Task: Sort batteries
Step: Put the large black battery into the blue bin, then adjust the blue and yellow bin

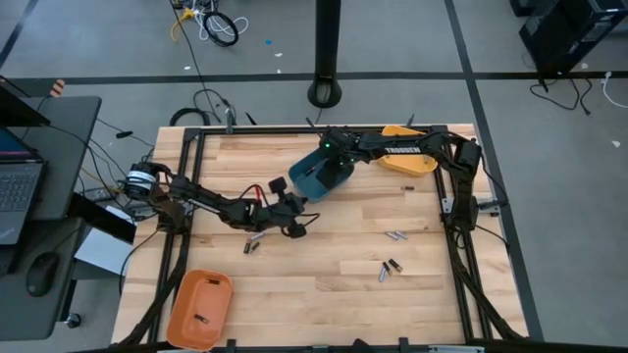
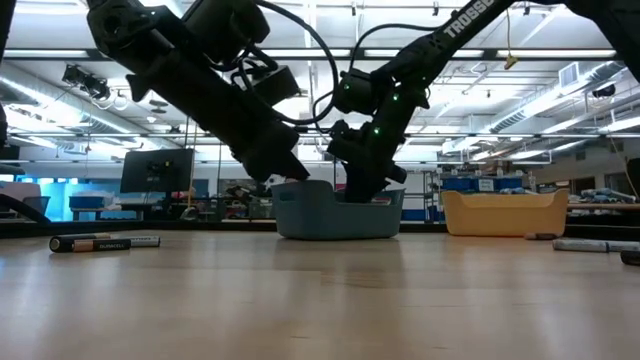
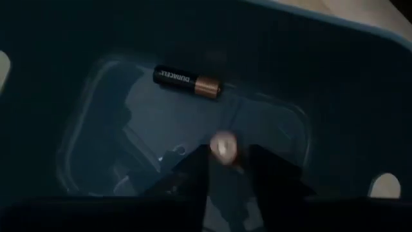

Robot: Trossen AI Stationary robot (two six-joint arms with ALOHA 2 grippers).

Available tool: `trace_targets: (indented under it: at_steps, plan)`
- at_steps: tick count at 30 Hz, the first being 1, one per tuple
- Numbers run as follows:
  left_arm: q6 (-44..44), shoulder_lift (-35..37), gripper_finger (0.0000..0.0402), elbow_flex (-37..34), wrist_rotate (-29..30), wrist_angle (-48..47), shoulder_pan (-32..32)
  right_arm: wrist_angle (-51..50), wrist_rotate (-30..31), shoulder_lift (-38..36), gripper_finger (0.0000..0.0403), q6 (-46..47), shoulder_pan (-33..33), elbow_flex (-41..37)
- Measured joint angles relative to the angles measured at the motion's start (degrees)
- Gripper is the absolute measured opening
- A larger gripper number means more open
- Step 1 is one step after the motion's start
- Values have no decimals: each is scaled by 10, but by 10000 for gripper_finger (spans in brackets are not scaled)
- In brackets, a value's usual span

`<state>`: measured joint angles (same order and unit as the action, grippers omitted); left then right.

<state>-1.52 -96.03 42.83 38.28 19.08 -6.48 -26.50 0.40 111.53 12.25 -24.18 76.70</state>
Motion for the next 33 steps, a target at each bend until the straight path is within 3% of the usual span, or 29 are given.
trace_targets:
  at_steps: [5, 9, 12, 15, 18, 22, 25, 33]
  plan:
    - [-27, 0, 6, 0, -53, 31, -5, -23, -3, -1, 171, -22, 2, 24]
    - [-44, 0, 6, 0, -101, 57, -14, -95, 1, -4, 176, -53, 13, 69]
    - [-44, 0, 6, 0, -146, 69, -15, -157, 45, -23, 143, -93, 24, 92]
    - [-45, -6, 6, 0, -161, 85, -15, -223, 82, -52, 76, -115, 28, 93]
    - [-48, -25, 6, 0, -155, 107, -15, -246, 124, -78, 14, -109, 15, 74]
    - [-54, -52, 6, 0, -96, 140, -15, -236, 143, -106, 15, -85, -8, 27]
    - [-44, -57, 6, 0, -90, 142, -15, -199, 155, -114, 7, -75, -21, -19]
    - [-26, -57, 6, 0, 6, 106, -15, -130, 70, -115, 7, -43, -14, -96]
